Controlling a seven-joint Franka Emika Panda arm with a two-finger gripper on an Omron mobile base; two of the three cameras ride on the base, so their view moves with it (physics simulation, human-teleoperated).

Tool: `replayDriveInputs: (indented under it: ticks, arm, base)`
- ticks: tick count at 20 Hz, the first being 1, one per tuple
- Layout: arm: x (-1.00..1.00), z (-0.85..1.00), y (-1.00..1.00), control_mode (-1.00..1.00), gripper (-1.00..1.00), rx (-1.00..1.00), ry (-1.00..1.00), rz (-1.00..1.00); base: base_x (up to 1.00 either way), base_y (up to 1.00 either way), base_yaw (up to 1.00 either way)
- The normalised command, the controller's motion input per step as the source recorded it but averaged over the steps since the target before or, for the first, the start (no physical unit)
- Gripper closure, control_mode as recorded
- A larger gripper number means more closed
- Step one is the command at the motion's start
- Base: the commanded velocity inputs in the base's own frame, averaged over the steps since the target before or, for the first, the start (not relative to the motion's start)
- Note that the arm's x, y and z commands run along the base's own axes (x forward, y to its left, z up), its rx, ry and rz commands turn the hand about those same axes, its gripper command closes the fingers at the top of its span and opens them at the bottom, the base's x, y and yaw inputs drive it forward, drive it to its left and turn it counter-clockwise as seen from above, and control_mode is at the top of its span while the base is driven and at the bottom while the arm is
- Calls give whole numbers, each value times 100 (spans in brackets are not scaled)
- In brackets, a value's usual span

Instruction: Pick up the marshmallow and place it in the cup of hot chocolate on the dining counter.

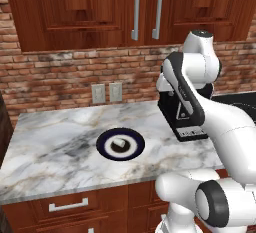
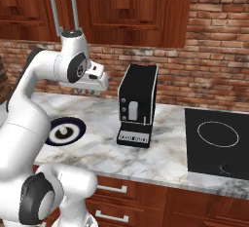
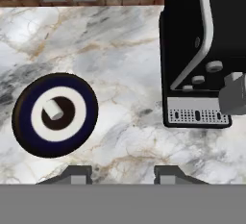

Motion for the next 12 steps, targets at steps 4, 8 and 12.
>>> replayDriveInputs:
  ticks: [4, 8, 12]
  arm:
    - [-53, -5, 17, -100, -100, 1, -7, 0]
    - [-86, -43, 56, -100, -100, 0, 0, 6]
    - [-43, -57, 96, -100, -100, -2, 1, 5]
  base:
    - [0, 0, 0]
    - [0, 0, 0]
    - [0, 0, 0]
